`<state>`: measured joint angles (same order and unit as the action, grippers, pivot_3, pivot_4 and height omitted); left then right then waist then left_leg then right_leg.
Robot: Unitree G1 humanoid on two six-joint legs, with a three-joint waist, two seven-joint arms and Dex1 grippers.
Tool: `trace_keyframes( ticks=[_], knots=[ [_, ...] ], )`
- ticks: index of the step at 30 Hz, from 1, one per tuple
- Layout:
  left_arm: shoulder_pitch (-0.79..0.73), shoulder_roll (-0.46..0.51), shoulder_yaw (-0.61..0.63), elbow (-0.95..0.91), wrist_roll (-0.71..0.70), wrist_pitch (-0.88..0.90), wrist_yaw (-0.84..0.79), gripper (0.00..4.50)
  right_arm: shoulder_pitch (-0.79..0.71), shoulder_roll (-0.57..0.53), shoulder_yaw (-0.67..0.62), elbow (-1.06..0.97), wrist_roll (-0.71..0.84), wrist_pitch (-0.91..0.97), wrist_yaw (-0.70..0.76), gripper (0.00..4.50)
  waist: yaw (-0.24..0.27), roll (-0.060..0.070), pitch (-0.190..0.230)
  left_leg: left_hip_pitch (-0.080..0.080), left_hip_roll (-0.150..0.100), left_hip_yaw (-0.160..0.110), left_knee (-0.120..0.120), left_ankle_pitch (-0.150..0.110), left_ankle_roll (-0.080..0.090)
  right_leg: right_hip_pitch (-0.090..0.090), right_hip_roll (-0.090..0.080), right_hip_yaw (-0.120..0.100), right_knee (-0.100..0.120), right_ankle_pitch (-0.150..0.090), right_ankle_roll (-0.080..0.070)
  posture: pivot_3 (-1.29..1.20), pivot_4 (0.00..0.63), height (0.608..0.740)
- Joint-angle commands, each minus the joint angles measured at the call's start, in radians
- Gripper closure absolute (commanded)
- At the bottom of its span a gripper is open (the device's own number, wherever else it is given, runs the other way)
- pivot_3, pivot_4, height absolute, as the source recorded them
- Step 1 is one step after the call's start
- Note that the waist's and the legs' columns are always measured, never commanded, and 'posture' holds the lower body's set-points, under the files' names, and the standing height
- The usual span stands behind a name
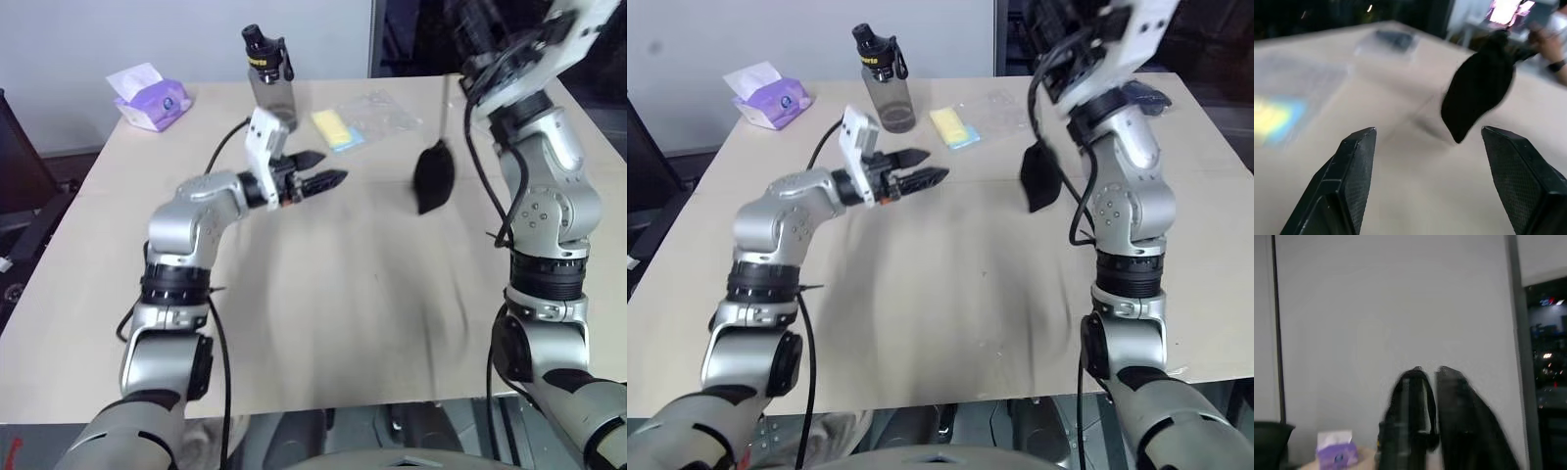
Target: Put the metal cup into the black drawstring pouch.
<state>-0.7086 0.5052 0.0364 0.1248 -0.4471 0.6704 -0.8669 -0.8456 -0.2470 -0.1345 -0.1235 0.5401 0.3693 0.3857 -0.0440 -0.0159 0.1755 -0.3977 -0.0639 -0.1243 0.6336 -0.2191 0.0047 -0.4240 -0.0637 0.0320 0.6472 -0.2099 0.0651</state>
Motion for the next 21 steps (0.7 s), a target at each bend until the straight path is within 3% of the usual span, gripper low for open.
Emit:
trace_keyframes(
  ticks=[1,5,6,8,12,17,21],
  knots=[
    [0.09,0.074,0.032,-0.106,-0.003,0.017,-0.005,0.95,0.057,-0.044,0.032,-0.1,0.03,0.035,0.081,2.26,0.001,0.0,0.0,0.0,0.0,0.0,0.0,0.0,0.0,0.0,0.0,0.0,0.0,0.0,0.0,0.0,0.15,0.74],
    [0.22,0.155,0.046,-0.186,-0.013,0.033,-0.026,0.95,0.164,-0.159,0.052,-0.143,-0.004,0.049,0.169,0.34,0.006,0.0,0.0,-0.001,0.0,0.0,0.0,0.0,0.0,0.0,-0.001,0.0,-0.001,0.0,0.0,0.0,0.15,0.74],
    [0.27,0.177,0.053,-0.221,-0.017,0.039,-0.029,0.95,0.205,-0.198,0.06,-0.156,-0.034,0.022,0.199,0.09,0.008,0.0,0.0,-0.001,0.0,0.0,0.0,0.0,0.0,0.0,-0.001,0.0,-0.002,0.0,0.0,0.0,0.15,0.74],
    [0.387,0.221,0.053,-0.293,0.008,0.011,-0.034,0.95,0.296,-0.254,0.057,-0.186,-0.051,-0.001,0.249,0.09,0.007,0.0,0.0,-0.001,0.0,0.0,0.0,-0.001,0.001,0.001,-0.001,0.0,-0.003,0.0,0.0,0.0,0.15,0.74],
    [0.559,0.22,0.121,-0.42,-0.055,0.03,-0.016,0.95,0.479,-0.308,0.017,-0.194,-0.036,-0.043,0.323,0.09,0.01,0.0,0.0,0.0,0.001,0.001,-0.001,-0.001,0.002,0.002,-0.002,0.0,-0.005,0.0,0.0,0.0,0.15,0.74],
    [0.695,0.192,0.159,-0.453,-0.007,-0.085,0.036,0.95,0.692,-0.351,-0.033,-0.051,-0.059,-0.174,0.469,0.09,0.02,0.0,0.0,0.003,0.002,0.002,-0.001,-0.001,0.002,0.005,-0.006,-0.001,-0.005,-0.001,-0.002,0.0,0.15,0.74],
    [0.776,0.168,0.187,-0.462,0.022,-0.197,0.054,0.95,0.762,-0.382,-0.064,0.133,-0.064,-0.305,0.606,0.09,0.026,0.0,0.0,0.005,0.004,0.008,0.0,-0.001,0.002,0.009,-0.005,-0.001,-0.006,-0.003,-0.004,0.0,0.15,0.74]
  ],
)
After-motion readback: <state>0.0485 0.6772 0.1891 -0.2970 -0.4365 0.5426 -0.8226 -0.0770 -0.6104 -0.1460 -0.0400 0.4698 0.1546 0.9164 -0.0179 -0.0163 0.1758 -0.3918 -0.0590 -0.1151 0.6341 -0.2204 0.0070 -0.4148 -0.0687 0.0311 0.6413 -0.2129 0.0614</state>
